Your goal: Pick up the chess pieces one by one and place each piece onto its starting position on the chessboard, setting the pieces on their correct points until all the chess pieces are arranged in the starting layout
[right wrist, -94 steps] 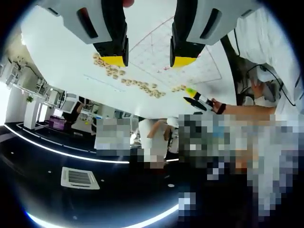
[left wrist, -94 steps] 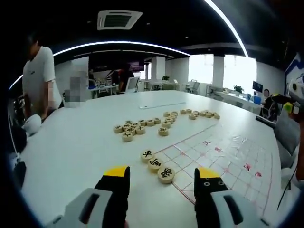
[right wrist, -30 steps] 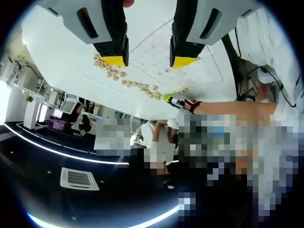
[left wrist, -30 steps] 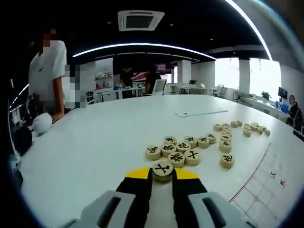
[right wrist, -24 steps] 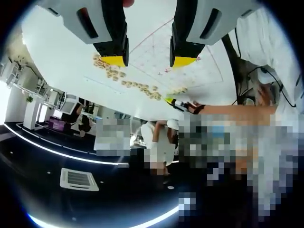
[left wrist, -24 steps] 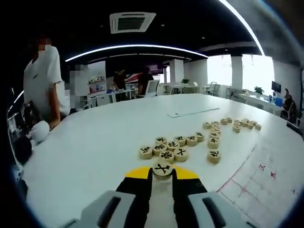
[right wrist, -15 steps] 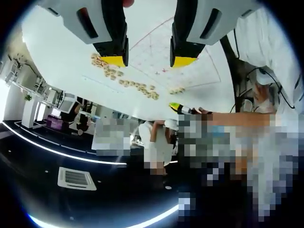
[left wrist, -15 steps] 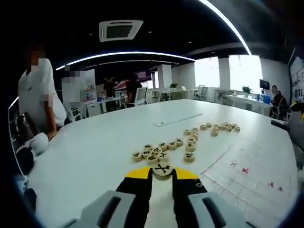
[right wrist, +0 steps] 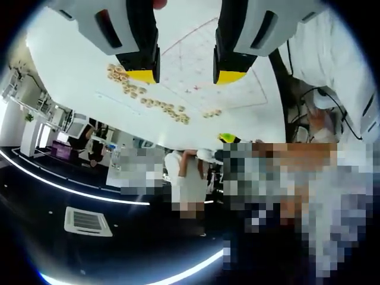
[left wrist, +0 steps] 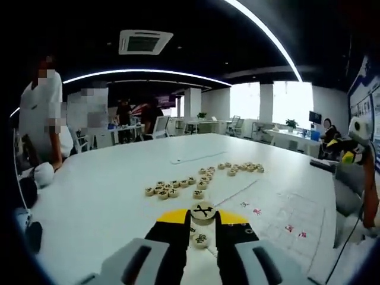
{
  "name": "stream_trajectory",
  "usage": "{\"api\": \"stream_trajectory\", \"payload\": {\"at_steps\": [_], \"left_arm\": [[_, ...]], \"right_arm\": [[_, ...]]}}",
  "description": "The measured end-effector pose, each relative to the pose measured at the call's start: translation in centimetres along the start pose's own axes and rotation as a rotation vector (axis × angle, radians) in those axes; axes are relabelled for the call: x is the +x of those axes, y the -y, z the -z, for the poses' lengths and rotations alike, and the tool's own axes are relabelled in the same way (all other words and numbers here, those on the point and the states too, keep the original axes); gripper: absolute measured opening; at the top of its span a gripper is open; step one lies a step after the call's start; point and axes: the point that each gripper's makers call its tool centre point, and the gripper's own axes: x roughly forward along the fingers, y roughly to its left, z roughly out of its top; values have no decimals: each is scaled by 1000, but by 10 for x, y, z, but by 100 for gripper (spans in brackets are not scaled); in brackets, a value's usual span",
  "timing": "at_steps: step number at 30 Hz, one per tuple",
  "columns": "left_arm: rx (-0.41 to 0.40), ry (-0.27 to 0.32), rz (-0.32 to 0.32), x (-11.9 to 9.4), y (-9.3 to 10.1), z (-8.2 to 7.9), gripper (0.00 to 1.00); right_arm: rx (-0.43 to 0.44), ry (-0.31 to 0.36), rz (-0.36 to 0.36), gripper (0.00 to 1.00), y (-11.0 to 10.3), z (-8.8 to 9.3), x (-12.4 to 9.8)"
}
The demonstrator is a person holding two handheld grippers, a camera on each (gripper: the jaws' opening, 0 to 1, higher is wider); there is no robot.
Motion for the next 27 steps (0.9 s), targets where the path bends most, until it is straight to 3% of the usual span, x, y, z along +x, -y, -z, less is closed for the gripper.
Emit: {"api": "stream_trajectory", "payload": {"at_steps": [8, 14, 27], "left_arm": [[19, -42, 46, -3, 25, 19, 19], [26, -88, 56, 5, 32, 39, 19], [20, -177, 19, 17, 18, 72, 19]], "right_arm": [[-6, -6, -7, 37, -2, 1, 0], [-7, -6, -5, 37, -1, 1, -1], [-9, -10, -5, 37, -1, 2, -1]]}}
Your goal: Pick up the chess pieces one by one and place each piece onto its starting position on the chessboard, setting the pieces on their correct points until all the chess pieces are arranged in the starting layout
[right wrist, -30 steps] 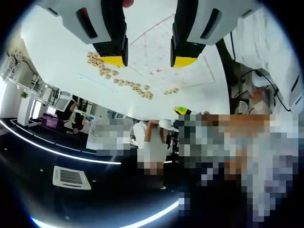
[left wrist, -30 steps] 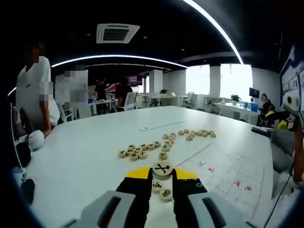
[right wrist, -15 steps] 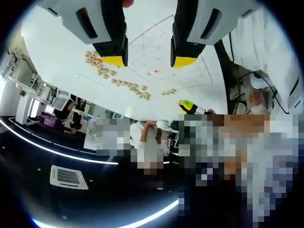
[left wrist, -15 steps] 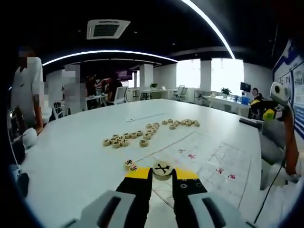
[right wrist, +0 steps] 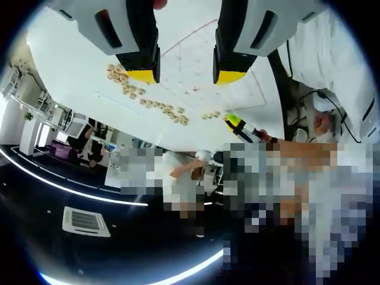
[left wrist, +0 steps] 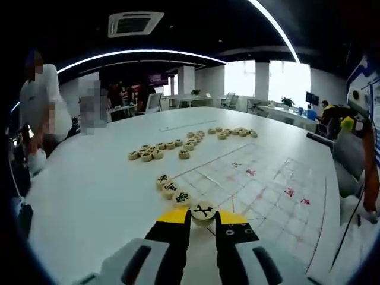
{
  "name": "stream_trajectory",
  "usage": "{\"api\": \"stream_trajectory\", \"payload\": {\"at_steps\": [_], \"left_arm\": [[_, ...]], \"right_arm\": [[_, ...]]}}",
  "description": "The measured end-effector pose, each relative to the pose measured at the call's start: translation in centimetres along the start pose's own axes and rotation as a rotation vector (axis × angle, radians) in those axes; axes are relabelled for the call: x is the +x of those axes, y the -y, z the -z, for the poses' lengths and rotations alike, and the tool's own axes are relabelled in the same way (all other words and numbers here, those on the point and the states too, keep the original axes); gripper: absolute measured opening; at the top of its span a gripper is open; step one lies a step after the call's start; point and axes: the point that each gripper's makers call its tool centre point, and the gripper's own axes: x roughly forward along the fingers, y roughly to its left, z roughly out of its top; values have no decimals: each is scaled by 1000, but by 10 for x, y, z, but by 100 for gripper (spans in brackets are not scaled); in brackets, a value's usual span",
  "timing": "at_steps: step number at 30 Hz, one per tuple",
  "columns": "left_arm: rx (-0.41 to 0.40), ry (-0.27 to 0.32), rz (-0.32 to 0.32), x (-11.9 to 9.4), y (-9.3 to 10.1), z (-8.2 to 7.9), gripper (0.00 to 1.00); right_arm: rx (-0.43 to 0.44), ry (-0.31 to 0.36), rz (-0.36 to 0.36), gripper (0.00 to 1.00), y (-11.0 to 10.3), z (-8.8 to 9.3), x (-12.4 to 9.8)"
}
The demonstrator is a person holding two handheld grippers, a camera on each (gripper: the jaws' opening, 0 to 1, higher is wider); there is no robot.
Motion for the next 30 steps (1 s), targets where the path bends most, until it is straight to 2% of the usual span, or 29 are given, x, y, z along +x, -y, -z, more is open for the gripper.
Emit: {"api": "stream_trajectory", "payload": {"at_steps": [7, 23, 30], "left_arm": [[-8, -14, -9, 7, -6, 5, 19], [-14, -22, -19, 12, -6, 10, 20], [-31, -3, 9, 3, -3, 3, 40]], "right_arm": [[-1, -1, -1, 37, -1, 0, 0], [-2, -4, -2, 36, -1, 1, 0], [-3, -6, -4, 36, -1, 2, 1]]}}
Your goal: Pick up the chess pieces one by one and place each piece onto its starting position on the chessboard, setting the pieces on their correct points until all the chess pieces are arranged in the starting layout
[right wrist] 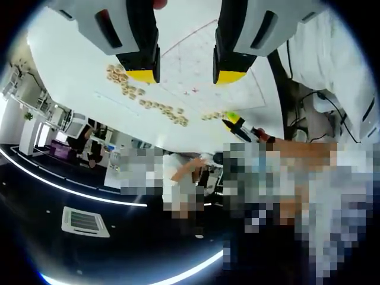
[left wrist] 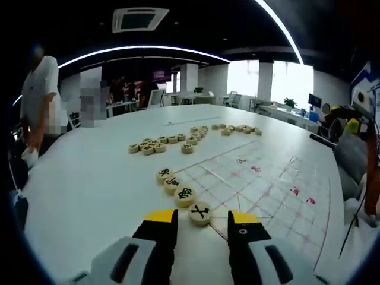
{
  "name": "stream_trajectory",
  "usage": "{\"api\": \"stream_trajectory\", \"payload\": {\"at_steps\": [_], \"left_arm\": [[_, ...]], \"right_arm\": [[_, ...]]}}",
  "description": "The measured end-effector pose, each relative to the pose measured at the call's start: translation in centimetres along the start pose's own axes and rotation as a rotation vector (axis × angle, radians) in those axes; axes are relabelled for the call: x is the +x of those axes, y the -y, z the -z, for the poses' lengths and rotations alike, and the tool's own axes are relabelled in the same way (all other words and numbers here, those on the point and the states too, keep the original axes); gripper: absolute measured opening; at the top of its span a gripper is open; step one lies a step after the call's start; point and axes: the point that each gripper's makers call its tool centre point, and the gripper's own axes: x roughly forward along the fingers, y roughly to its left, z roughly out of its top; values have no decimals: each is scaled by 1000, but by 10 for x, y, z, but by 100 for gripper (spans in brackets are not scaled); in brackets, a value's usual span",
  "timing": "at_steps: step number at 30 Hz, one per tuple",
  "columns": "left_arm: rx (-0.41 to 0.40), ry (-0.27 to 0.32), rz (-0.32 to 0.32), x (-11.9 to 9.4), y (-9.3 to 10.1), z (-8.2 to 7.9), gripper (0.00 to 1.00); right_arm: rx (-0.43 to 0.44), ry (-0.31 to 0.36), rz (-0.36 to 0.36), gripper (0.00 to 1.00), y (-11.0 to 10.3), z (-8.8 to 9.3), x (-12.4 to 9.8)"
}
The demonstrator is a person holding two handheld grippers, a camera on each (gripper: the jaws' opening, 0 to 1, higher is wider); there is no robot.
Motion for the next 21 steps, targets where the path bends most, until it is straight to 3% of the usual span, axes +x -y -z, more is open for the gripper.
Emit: {"api": "stream_trajectory", "payload": {"at_steps": [4, 8, 16, 21], "left_arm": [[-23, 65, 15, -13, -2, -19, 58], [-21, 88, 1, -25, -10, -29, 65], [-50, 154, -54, -27, -34, -53, 61], [-38, 133, -88, -14, -49, -63, 56]], "right_arm": [[0, 1, 0, 36, 0, 0, 0], [-2, 1, -2, 36, -1, 0, 0], [-6, -1, -6, 36, -3, -1, 1], [-5, -3, -6, 36, -2, 0, 1]]}}
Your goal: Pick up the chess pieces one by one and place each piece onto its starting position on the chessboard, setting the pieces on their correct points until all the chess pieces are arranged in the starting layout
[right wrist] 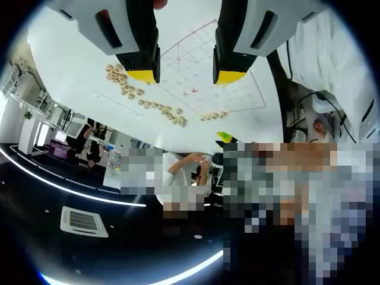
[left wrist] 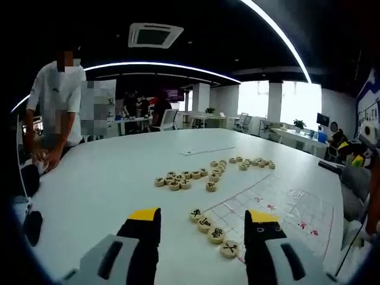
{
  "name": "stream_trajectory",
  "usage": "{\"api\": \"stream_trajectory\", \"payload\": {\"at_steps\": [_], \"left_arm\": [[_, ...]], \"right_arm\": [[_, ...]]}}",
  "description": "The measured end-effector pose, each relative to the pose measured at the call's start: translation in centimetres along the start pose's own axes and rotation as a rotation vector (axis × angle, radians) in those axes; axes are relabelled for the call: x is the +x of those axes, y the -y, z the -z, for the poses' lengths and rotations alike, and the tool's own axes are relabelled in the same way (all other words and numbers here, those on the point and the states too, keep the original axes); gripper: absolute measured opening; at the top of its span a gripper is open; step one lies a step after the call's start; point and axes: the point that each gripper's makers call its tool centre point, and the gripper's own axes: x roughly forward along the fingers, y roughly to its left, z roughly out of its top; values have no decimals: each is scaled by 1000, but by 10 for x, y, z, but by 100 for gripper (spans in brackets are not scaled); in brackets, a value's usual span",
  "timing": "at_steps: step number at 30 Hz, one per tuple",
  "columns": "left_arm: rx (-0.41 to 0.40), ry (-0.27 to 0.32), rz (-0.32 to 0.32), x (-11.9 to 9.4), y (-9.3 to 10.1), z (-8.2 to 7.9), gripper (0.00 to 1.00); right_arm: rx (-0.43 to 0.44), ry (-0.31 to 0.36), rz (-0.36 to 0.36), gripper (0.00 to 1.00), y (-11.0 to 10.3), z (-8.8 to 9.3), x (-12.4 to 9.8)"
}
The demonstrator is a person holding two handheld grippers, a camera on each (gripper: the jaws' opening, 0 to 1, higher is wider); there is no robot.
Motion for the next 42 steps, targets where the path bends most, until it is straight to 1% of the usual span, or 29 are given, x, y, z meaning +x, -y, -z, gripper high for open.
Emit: {"api": "stream_trajectory", "payload": {"at_steps": [5, 8, 10, 12, 16, 19, 20, 22, 25, 29, 31, 34, 37, 42], "left_arm": [[10, 2, -42, 13, -13, -14, 53], [21, -7, -60, 23, -16, -15, 50], [-4, -3, -53, 30, -15, -17, 46], [-18, -7, -50, 39, -14, -15, 45], [6, -49, -71, 58, -18, -6, 43], [39, -70, -95, 72, -26, -4, 40], [53, -76, -113, 76, -31, -3, 39], [75, -80, -131, 84, -37, -2, 35], [91, -87, -152, 96, -47, 2, 33], [68, -94, -168, 111, -59, 10, 33], [72, -100, -174, 117, -63, 13, 33], [58, -90, -193, 126, -69, 14, 32], [53, -76, -196, 133, -70, 12, 32], [28, -80, -190, 140, -67, 9, 33]], "right_arm": [[-1, 0, -2, 36, 0, 0, 0], [-1, 1, -1, 36, 1, 0, -1], [-1, 0, -2, 36, 0, 1, -1], [-1, 0, -3, 36, 0, 1, -1], [-4, -3, -7, 37, -1, 1, -1], [-3, -3, -10, 37, -1, 1, -1], [-4, -4, -12, 37, -1, 2, -1], [-5, -5, -17, 37, -2, 2, 0], [-3, -6, -20, 37, -2, 3, 0], [4, -6, -22, 37, -1, 4, 1], [6, -5, -22, 37, -1, 4, 2], [7, -4, -23, 38, 0, 4, 2], [9, -8, -24, 38, 0, 6, 3], [10, -10, -26, 38, 0, 6, 4]]}}
